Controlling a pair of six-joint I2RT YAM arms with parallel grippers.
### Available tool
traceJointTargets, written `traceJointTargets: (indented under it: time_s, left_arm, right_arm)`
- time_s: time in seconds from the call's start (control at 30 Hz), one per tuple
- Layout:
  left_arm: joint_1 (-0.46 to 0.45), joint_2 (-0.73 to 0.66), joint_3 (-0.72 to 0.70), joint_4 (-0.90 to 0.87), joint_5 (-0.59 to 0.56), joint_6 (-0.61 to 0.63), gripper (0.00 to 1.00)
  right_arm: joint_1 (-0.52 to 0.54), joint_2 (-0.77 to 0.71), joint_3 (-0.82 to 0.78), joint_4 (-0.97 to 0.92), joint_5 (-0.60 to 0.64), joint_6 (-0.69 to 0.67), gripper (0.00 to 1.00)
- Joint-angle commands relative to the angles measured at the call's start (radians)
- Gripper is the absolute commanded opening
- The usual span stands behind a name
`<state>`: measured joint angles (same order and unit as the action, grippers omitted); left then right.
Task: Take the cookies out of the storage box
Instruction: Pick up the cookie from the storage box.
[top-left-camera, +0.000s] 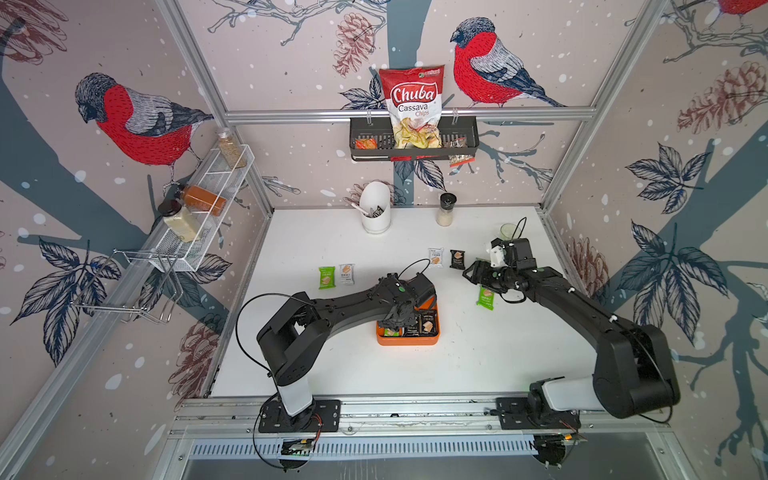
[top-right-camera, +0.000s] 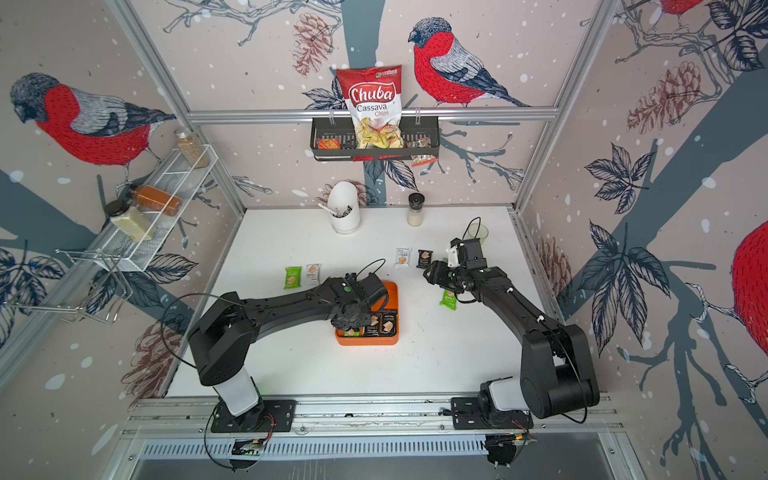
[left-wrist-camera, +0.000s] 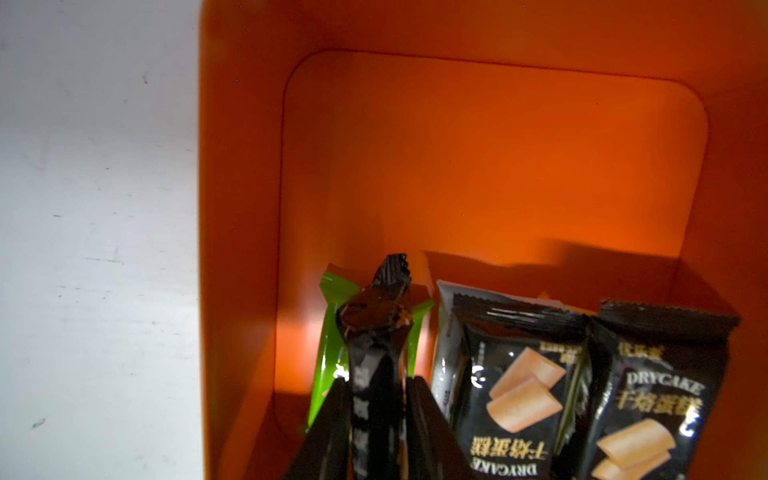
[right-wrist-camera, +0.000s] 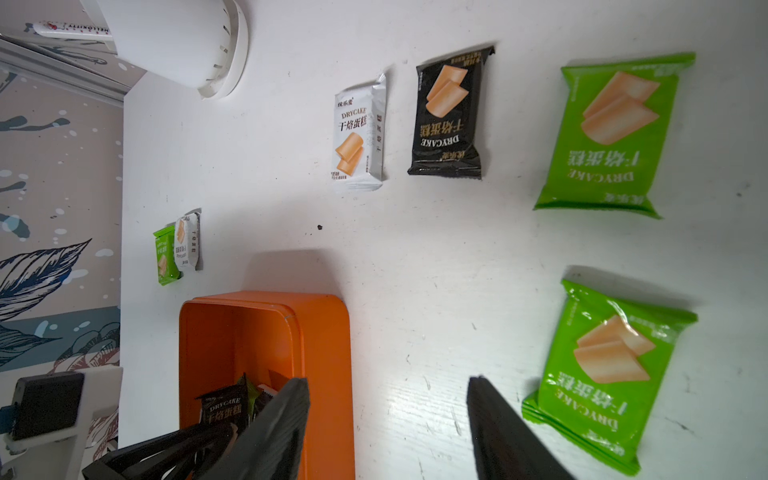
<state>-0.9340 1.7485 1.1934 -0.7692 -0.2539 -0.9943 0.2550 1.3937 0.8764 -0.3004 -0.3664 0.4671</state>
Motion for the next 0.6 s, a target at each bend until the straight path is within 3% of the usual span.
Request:
traceJointTargets:
  time_s: [0.0, 0.57]
  left_arm:
    - [0.0, -0.016, 0.001, -0.024, -0.031, 0.008, 0.26]
    - [0.014, -0.052, -0.016, 0.014, -0.036, 0.007, 0.18]
  right_arm:
    - [0.001, -0.006, -0.004, -0.01, -0.006, -0.008, 0.66]
    - [0.001, -0.021, -0.006, -0.016, -0.005, -0.007, 0.66]
